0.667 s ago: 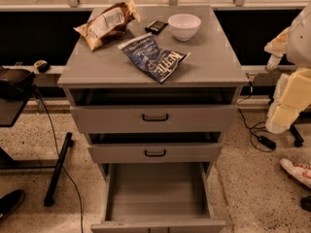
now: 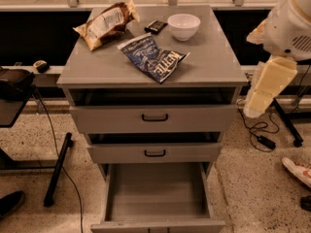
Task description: Place blue chip bag into bottom drawer
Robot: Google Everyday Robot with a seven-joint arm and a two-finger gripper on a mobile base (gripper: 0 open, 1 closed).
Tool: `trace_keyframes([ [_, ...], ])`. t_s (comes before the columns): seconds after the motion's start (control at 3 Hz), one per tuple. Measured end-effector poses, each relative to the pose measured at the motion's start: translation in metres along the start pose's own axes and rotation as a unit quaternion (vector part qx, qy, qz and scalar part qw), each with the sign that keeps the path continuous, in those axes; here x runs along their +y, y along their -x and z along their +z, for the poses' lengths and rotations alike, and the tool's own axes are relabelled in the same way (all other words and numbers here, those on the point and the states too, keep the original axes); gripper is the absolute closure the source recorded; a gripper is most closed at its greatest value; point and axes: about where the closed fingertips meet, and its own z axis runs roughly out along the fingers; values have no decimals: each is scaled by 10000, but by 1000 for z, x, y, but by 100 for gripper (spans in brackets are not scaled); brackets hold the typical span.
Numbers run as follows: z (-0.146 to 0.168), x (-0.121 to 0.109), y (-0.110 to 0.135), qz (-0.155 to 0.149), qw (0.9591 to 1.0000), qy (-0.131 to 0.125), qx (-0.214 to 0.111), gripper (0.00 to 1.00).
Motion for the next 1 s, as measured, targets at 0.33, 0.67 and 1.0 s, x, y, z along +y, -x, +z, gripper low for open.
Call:
trace_keyframes([
  [0.33,34,-62,74,-163,9994,-200,-245,0],
  [0.67,73,-102,140,-148,9983,-109,-552,0],
  [1.0,151,-112,200,-14,9972,446,-605,0],
])
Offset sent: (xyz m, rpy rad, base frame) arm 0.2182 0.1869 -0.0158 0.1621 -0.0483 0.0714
